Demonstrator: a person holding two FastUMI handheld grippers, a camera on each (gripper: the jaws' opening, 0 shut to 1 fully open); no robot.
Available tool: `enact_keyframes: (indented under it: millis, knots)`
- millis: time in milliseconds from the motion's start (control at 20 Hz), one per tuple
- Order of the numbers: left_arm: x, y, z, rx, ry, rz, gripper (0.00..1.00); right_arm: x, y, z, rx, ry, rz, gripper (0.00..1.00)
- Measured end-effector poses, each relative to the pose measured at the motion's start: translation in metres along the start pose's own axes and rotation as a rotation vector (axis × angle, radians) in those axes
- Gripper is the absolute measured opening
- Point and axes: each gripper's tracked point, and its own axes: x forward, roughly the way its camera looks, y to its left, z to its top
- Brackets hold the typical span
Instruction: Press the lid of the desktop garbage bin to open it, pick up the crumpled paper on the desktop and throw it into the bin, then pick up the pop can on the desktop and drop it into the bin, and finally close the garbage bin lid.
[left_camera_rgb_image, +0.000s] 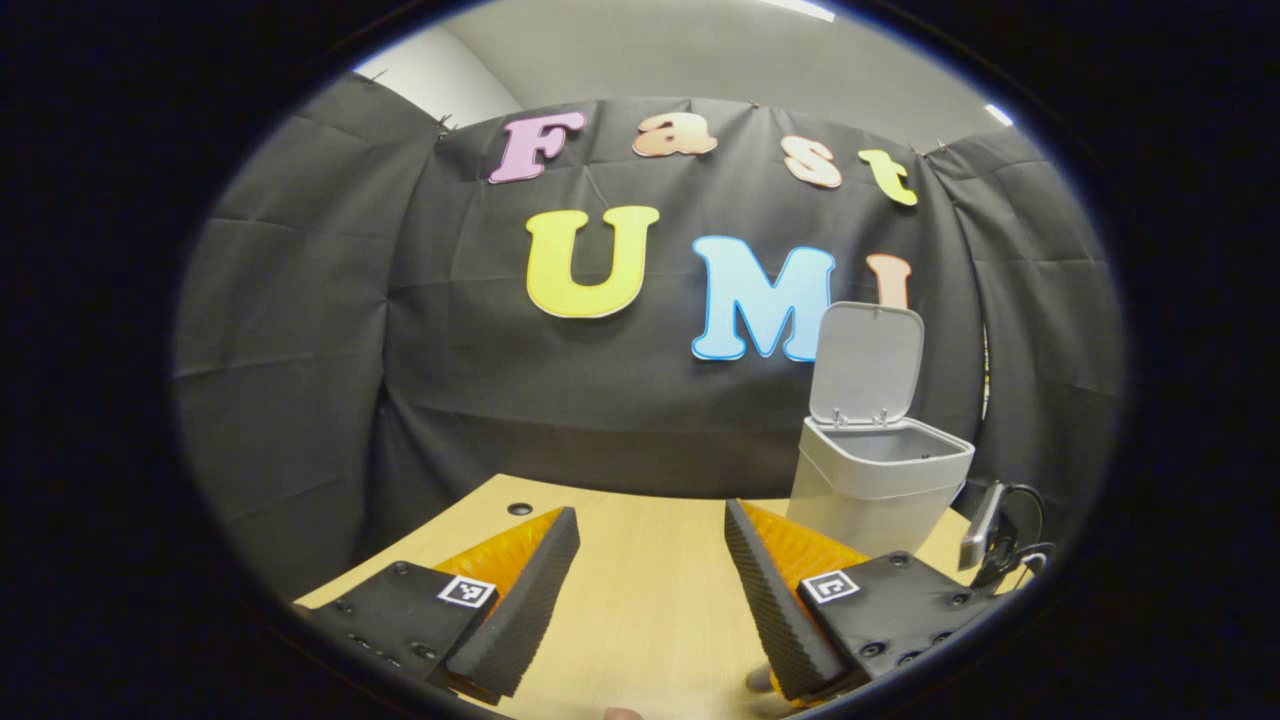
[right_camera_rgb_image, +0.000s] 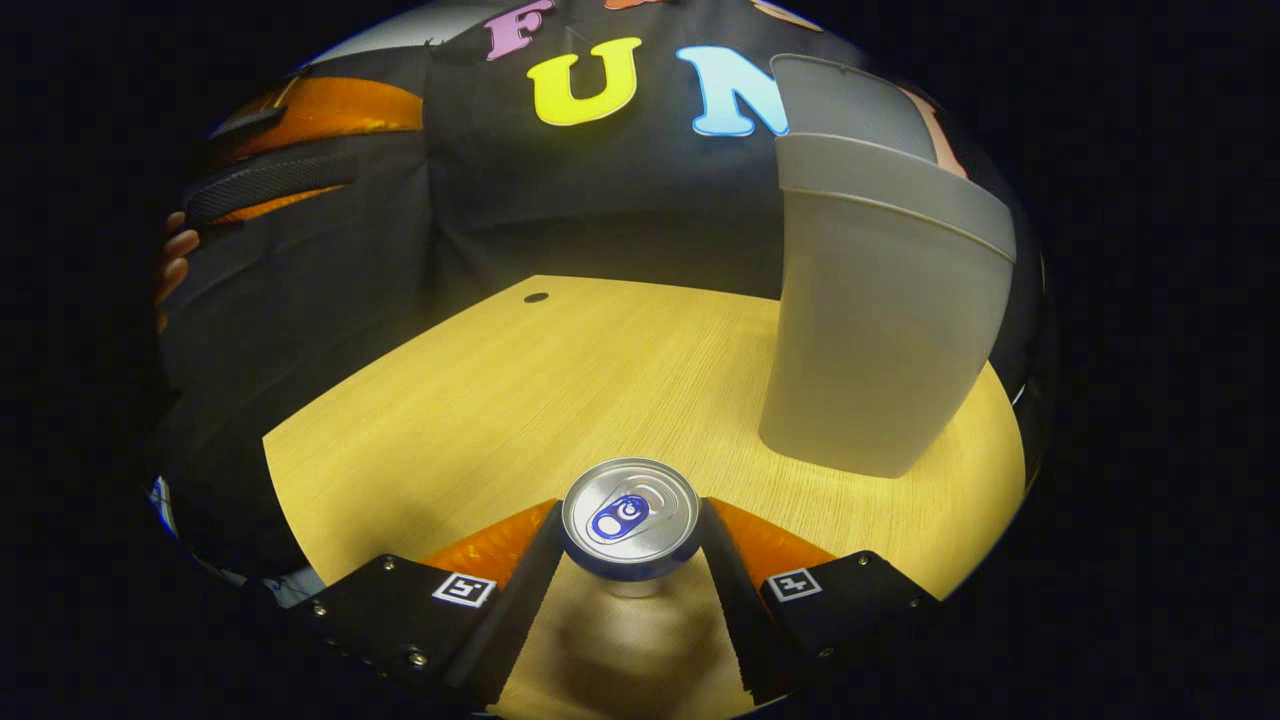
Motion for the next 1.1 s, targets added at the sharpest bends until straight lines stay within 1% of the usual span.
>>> enact_keyframes:
  millis: [100, 300, 400, 600, 750, 800, 850, 900, 950, 1100]
  knots:
    - [0.001, -0.002, 0.003, 0.003, -0.006, -0.003, 0.89, -0.012, -0.001, 0.017, 0.006, -0.038, 0.004, 0.83]
    - [0.002, -0.009, 0.004, 0.007, -0.012, -0.012, 1.00, -0.037, -0.009, 0.071, 0.024, -0.161, -0.006, 0.83]
    - [0.005, -0.012, 0.004, 0.007, -0.011, -0.019, 1.00, -0.051, -0.013, 0.097, 0.024, -0.224, -0.015, 0.83]
    - [0.008, -0.021, 0.006, 0.007, -0.019, -0.035, 1.00, -0.078, -0.017, 0.146, 0.016, -0.346, -0.008, 0.83]
    - [0.006, -0.022, 0.009, 0.009, -0.030, -0.031, 1.00, -0.095, -0.026, 0.183, 0.002, -0.449, -0.020, 0.83]
    - [0.005, -0.023, 0.010, 0.008, -0.032, -0.033, 0.95, -0.100, -0.031, 0.196, 0.003, -0.490, -0.029, 0.83]
    - [0.003, -0.022, 0.011, 0.011, -0.035, -0.030, 1.00, -0.105, -0.039, 0.208, 0.007, -0.528, -0.046, 0.83]
    - [0.003, -0.020, 0.012, 0.016, -0.040, -0.024, 1.00, -0.109, -0.048, 0.220, 0.010, -0.567, -0.065, 0.83]
    - [0.003, -0.019, 0.013, 0.019, -0.044, -0.019, 0.95, -0.113, -0.055, 0.229, 0.011, -0.599, -0.085, 0.83]
    - [0.000, -0.015, 0.014, 0.021, -0.044, -0.010, 0.95, -0.124, -0.079, 0.252, 0.027, -0.691, -0.144, 0.83]
